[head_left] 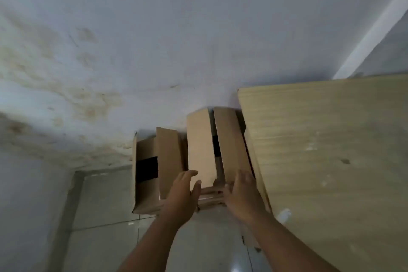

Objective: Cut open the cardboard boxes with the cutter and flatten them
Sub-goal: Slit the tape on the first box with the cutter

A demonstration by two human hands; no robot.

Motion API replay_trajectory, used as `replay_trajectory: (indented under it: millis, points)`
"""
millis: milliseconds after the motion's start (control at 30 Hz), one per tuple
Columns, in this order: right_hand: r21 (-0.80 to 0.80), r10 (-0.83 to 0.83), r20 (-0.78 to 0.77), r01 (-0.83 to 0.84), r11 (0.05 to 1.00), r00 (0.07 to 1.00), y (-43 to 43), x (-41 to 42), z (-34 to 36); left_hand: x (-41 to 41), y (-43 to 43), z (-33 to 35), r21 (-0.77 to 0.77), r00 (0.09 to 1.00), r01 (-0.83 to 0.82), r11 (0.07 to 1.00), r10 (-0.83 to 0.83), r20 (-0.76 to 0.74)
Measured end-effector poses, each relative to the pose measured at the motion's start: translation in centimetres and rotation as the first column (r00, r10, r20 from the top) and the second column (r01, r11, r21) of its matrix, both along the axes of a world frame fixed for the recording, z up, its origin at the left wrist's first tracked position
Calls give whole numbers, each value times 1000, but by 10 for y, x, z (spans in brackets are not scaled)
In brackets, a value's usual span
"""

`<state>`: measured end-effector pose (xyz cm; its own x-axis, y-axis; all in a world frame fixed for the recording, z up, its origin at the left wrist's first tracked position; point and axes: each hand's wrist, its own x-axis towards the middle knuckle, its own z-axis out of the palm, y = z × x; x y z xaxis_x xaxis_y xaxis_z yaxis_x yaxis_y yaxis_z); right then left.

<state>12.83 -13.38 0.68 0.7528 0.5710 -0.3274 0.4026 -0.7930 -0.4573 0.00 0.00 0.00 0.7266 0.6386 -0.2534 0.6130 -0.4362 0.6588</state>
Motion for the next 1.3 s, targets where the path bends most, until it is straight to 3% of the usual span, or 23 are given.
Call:
replay_trajectory:
  millis: [67,133,267,367,533,667,800,1067,1300]
  points:
    - [5,-224,-29,224,975,974,11,-1,-32,6,17,-33,-38,999,-34,999,35,20]
    - [-2,-340,11,340,940,940,18,-1,-63,11,32,-63,-93,997,-71,993,73,23]
    - [95,-418,73,411,907,905,25,6,-116,25,47,-121,-282,983,-173,944,181,5]
    - [170,-443,96,424,890,891,23,10,-141,39,46,-148,-502,952,-259,825,305,10]
    - [211,-422,200,382,900,884,20,13,-159,57,41,-174,-741,848,-371,560,529,-25]
    - [221,-385,159,347,911,909,17,9,-155,60,43,-175,-770,837,-378,514,545,-47]
    - [268,-368,115,328,906,923,16,7,-143,59,46,-165,-854,853,-338,395,512,-100]
    - [179,-300,268,259,949,915,26,-2,-76,41,55,-115,-889,787,-377,262,596,-158]
    - [-16,10,345,-4,1000,938,27,-28,0,10,69,-9,-894,771,-370,251,619,-145]
